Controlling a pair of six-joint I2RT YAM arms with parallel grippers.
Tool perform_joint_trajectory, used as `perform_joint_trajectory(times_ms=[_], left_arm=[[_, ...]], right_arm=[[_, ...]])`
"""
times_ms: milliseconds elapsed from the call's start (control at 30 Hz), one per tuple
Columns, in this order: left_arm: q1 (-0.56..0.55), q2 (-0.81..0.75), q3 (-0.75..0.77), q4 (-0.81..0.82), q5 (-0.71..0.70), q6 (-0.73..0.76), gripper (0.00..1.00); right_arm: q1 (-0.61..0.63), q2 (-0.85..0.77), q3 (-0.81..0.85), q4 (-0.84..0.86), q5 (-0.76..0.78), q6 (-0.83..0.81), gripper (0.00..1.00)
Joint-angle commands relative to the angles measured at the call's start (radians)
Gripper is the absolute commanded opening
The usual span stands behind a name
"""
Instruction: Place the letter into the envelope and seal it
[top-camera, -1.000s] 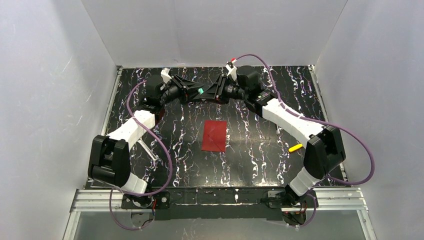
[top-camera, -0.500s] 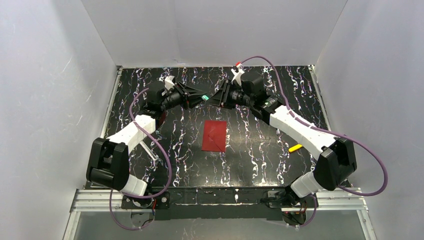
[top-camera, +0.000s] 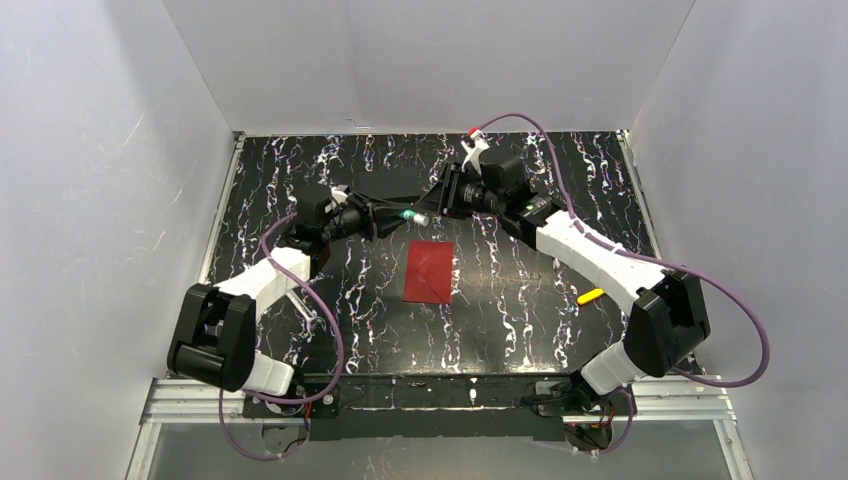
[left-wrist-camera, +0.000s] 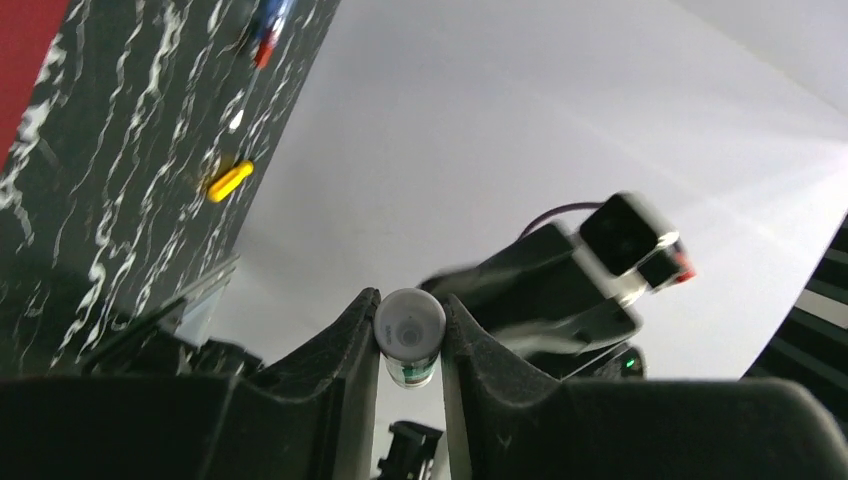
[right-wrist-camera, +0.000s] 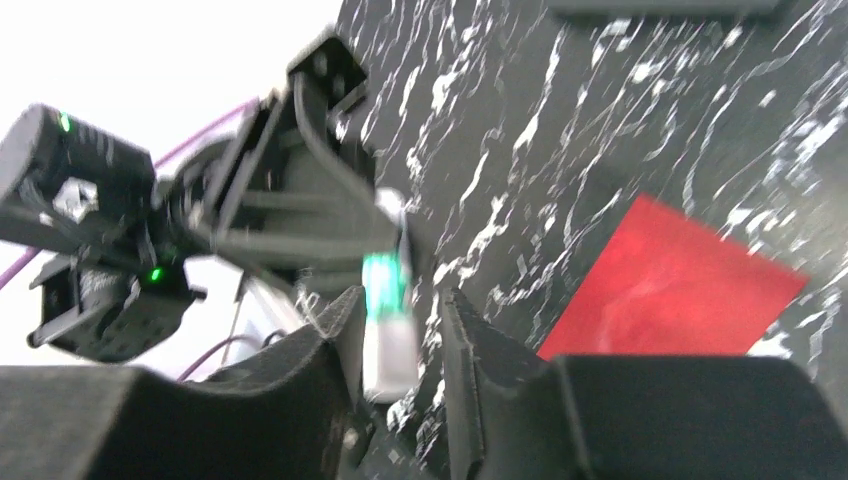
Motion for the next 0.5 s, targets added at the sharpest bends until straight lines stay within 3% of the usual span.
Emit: perform_joint_trajectory(times_ms=[0,100,267,467], left_arm=[[-0.028,-0.074,-0.062,-0.039,0.066,-0.07,0.0],[-0.029,-0.064,-0.068,-0.04,0.028,-0.097,0.0],[-0.028,-0.04,-0.048,-0.039,-0.005,-0.126,0.0],[-0.029,-0.028,-0.055,-0.041,-0.042,-0.177,0.0]], right_arm=[[-0.057,0.032,0.018,0.174,0.091,-0.07,0.43],[-0.056,0.049,0.036,0.156,0.015,-0.055,0.49],[-0.056,0.027,0.007,0.14,-0.016,-0.054,0.73],[-0.04,-0.014,-0.028,0.149,-0.103,-0.133,0.8]])
